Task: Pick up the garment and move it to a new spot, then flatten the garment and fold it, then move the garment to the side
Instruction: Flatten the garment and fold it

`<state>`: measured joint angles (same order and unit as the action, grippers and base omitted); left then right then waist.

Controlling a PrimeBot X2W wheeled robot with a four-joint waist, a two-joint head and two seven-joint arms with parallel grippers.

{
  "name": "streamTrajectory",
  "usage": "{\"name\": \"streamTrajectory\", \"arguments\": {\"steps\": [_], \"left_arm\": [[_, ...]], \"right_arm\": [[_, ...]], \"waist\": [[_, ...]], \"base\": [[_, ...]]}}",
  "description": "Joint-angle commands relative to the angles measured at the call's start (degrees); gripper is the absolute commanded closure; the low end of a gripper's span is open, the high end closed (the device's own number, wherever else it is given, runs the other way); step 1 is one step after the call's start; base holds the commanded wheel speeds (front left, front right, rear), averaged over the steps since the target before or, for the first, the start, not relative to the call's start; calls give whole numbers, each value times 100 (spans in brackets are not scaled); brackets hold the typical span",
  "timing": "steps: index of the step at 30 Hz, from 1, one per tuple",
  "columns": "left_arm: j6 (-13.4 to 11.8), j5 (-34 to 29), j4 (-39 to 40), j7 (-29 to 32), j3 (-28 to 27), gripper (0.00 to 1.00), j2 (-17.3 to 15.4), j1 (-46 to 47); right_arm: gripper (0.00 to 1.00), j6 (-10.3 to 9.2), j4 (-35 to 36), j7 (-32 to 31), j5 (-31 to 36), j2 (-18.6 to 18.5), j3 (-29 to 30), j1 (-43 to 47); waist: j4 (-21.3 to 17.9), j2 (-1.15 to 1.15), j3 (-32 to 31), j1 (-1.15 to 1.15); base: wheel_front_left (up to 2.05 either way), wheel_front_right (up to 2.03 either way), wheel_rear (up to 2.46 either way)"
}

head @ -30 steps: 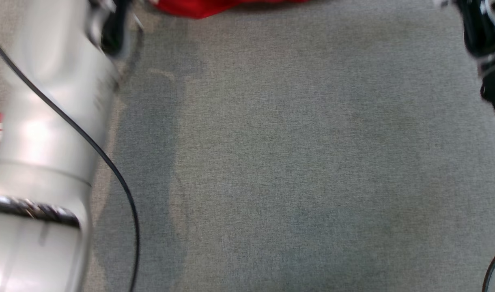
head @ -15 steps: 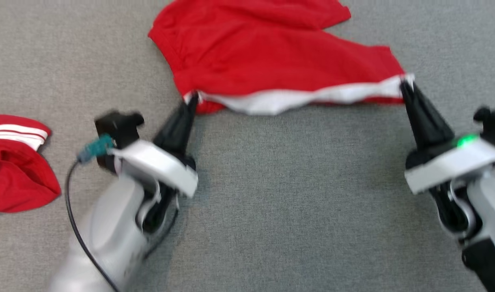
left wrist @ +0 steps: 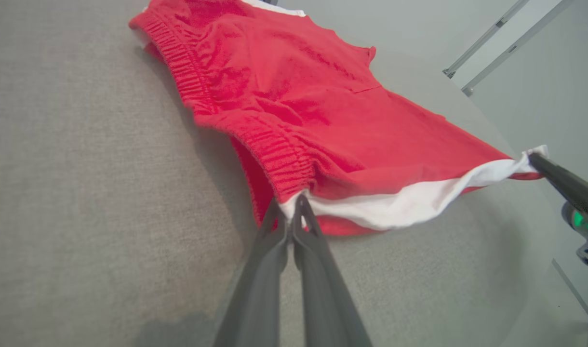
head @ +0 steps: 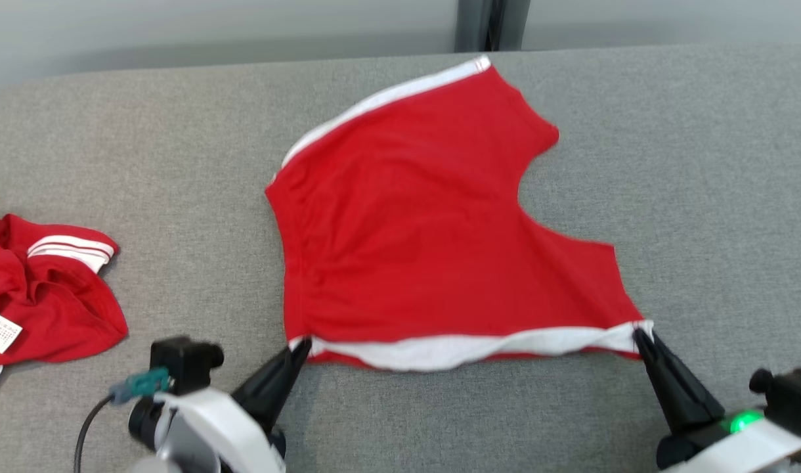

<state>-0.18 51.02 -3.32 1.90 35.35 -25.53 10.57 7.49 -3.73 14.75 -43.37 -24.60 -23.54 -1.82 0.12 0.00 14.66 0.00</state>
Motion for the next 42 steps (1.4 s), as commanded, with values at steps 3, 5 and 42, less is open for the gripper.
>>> {"name": "streamTrajectory", "arguments": {"steps": [3, 5, 42], "left_arm": [[-393, 184, 728, 307, -60, 100, -356, -561], [-484, 232, 928, 389, -66, 100, -436, -706], [-618, 204, 1324, 157, -659, 100, 55, 1018]], "right_arm": [[100, 1, 361, -132, 79, -11, 164, 516], [100, 1, 450, -194, 111, -3, 211, 675], [100, 1, -223, -1438, 79, -1054, -214, -3487]], "waist": [[4, 0, -160, 0], [13, 0, -189, 0], [832, 0, 1511, 0]], "base": [[0, 0, 0], [0, 0, 0], [0, 0, 0]]}}
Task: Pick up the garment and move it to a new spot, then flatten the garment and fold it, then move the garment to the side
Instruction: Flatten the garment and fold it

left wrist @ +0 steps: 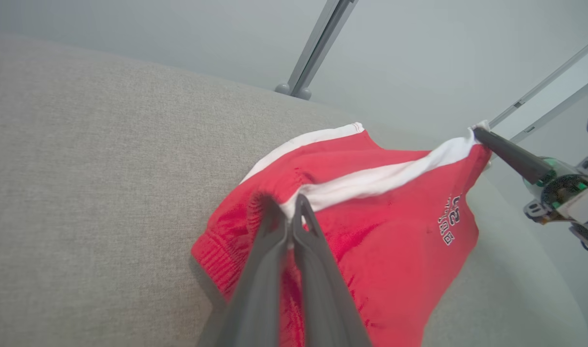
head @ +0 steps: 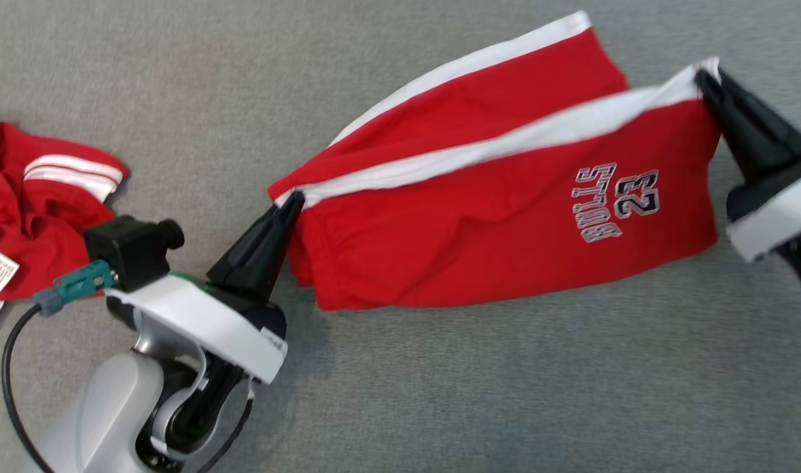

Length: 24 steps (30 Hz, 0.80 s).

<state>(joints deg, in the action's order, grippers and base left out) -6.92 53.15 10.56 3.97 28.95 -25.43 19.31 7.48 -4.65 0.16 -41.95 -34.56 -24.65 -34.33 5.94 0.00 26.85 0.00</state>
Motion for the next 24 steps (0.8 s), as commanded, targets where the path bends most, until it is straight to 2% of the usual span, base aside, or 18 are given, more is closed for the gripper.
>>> {"name": "streamTrajectory", "arguments": {"steps": [1, 5, 18, 19, 20, 21, 24], "left_arm": [[96, -7, -150, -64, -9, 100, 99, 251], [236, -20, -461, -171, 39, 100, 307, 551], [495, 11, -1169, -455, 155, 100, 699, 871], [509, -11, -1211, -485, 158, 86, 709, 882], [509, -36, -1250, -524, 153, 53, 715, 884], [511, -51, -1291, -543, 156, 0, 727, 889], [461, -104, -1355, -748, 96, 0, 783, 857]], "right_arm": [[100, 2, -279, 44, -154, -94, -231, -489], [100, 2, -905, 69, -435, -198, -814, -1339], [100, 2, -2108, 508, -1238, -385, -2304, -2814], [100, 2, -2175, 556, -1389, -363, -2363, -2859], [69, 2, -2253, 574, -1434, -368, -2455, -2890], [0, 2, -2331, 628, -1483, -368, -2538, -2925], [0, 2, -2527, 894, -1677, -316, -2660, -2982]], "waist": [[303, 0, 364, 0], [476, 0, 574, 0], [736, 0, 739, 0], [737, 0, 737, 0], [733, 0, 732, 0], [724, 0, 724, 0], [678, 0, 671, 0]], "base": [[0, 0, 0], [0, 0, 0], [0, 0, 0], [0, 0, 0], [0, 0, 0], [0, 0, 0], [0, 0, 0]]}}
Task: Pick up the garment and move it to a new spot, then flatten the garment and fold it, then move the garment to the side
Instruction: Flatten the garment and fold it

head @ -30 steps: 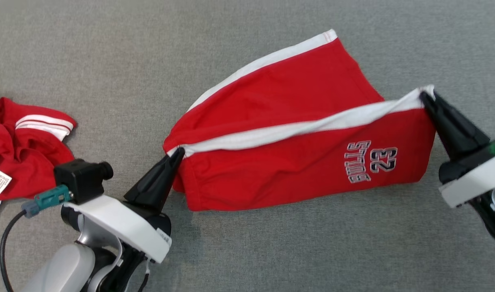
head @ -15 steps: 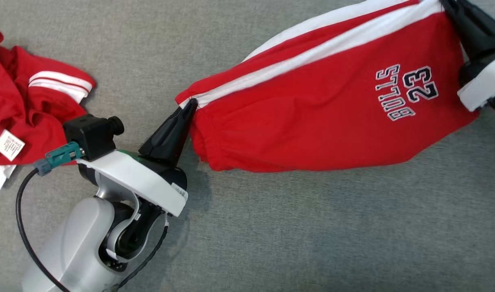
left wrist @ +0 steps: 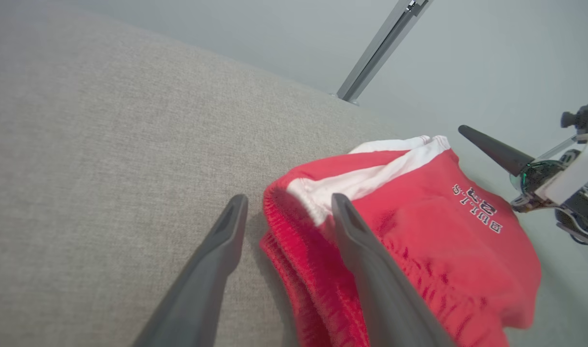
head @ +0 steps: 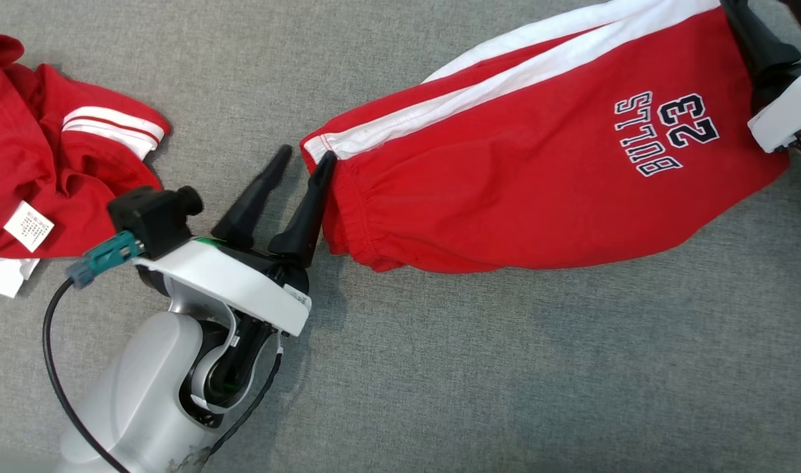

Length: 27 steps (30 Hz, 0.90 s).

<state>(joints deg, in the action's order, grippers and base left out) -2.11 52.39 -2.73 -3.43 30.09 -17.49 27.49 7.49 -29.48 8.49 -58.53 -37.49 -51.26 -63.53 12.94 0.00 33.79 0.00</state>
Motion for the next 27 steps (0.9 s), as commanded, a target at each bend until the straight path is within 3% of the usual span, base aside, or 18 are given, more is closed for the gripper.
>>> {"name": "streamTrajectory", "arguments": {"steps": [1, 4, 9, 13, 17, 23, 27], "left_arm": [[-54, -65, -36, -116, -56, 0, 11, 6], [-204, -187, -37, -393, -129, 0, 59, -117], [-744, -630, 177, -1020, -484, 0, 171, -332], [-1058, -1107, 335, -1146, -784, 0, 244, -435], [-1276, -1769, 365, -1169, -944, 0, 203, -481], [-1368, -2414, 251, -1167, -1013, 0, 150, -690], [-1410, -2580, 103, -1168, -970, 0, 94, -834]], "right_arm": [[0, 1, -100, 145, -103, 14, -34, -32], [0, 1, -325, 444, -193, 93, 6, 103], [0, 1, -826, 687, 365, 403, 1017, 412], [0, 1, -455, 675, 1363, 828, 2260, 1140], [0, 1, 173, 675, 2411, 1246, 3138, 1947], [0, 1, 1008, 677, 3316, 1758, 3802, 3101], [0, 1, 1227, 678, 3507, 1930, 3939, 3562]], "waist": [[-43, 0, -49, 0], [-103, 0, -151, 0], [-282, 0, -376, 0], [-450, 0, -494, 0], [-610, 0, -614, 0], [-761, 0, -863, 0], [-816, 0, -994, 0]], "base": [[0, 0, 0], [0, 0, 0], [0, 0, 0], [0, 0, 0], [0, 0, 0], [0, 0, 0], [0, 0, 0]]}}
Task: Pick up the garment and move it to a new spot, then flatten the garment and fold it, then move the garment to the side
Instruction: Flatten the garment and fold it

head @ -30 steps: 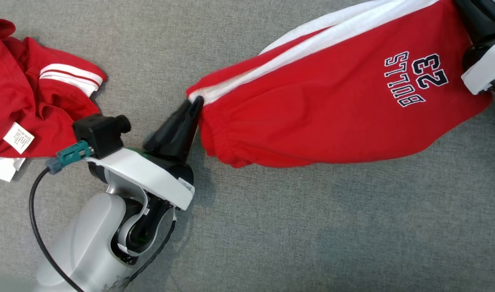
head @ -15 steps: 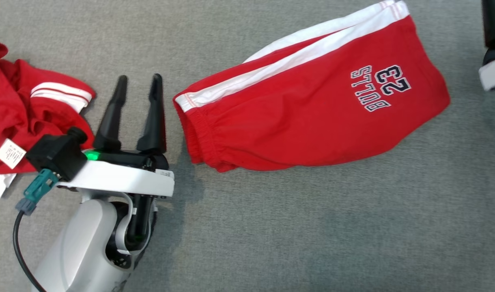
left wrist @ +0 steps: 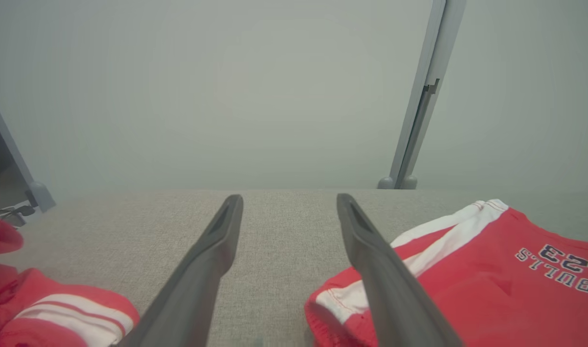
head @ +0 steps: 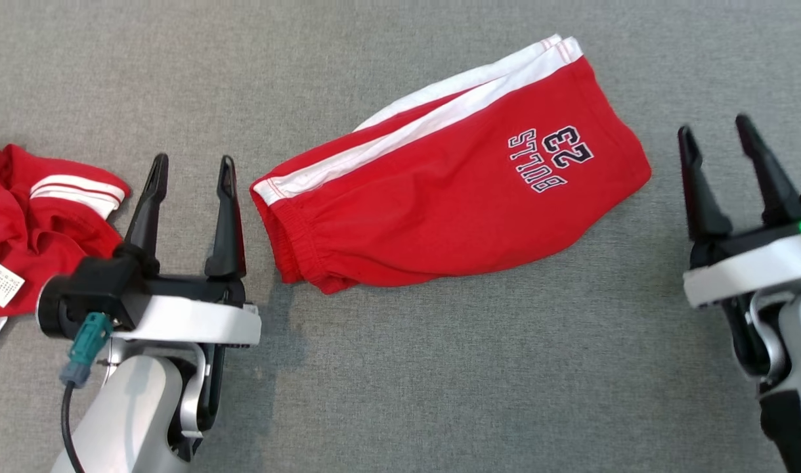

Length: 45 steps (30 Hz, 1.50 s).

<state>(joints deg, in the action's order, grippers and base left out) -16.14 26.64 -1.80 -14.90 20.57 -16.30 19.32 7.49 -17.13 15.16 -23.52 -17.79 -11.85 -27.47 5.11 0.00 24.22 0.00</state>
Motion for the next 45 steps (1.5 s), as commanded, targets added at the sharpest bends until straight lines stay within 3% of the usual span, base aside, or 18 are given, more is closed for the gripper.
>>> {"name": "streamTrajectory", "arguments": {"steps": [1, 11, 21, 33, 41, 42, 43, 45], "left_arm": [[-21, -42, -33, -21, -1, 0, -47, -47], [-104, -97, -150, 60, 93, 0, -135, -225], [-22, -109, -77, 10, 64, 0, -67, -132], [117, -272, -87, -20, 145, 0, 187, 72], [248, -407, -97, -21, 35, 0, 296, 126], [245, -419, -97, -21, 10, 0, 311, 129], [255, -449, -100, -22, -17, 0, 316, 130], [270, -489, -99, -22, -55, 0, 336, 127]], "right_arm": [[0, 1, 26, 11, 92, -14, 12, 78], [0, 1, 172, 11, 245, 89, 121, 574], [0, 1, 90, -113, 190, -40, 167, 358], [0, 1, -1362, -645, -283, -536, -776, -657], [0, 4, -2077, -895, -888, -393, -1459, -898], [56, 8, -2076, -917, -1008, -353, -1571, -904], [96, 8, -2070, -924, -1114, -331, -1631, -913], [100, 8, -2038, -943, -1304, -314, -1772, -910]], "waist": [[-49, 0, -70, 0], [-53, 0, -242, 0], [184, 0, -258, 0], [783, 0, 106, 0], [880, 0, 207, 0], [877, 0, 211, 0], [870, 0, 213, 0], [849, 0, 209, 0]], "base": [[0, 0, 0], [0, 0, 0], [0, 0, 0], [0, 0, 0], [0, 0, 0], [0, 0, 0], [0, 0, 0], [0, 0, 0]]}}
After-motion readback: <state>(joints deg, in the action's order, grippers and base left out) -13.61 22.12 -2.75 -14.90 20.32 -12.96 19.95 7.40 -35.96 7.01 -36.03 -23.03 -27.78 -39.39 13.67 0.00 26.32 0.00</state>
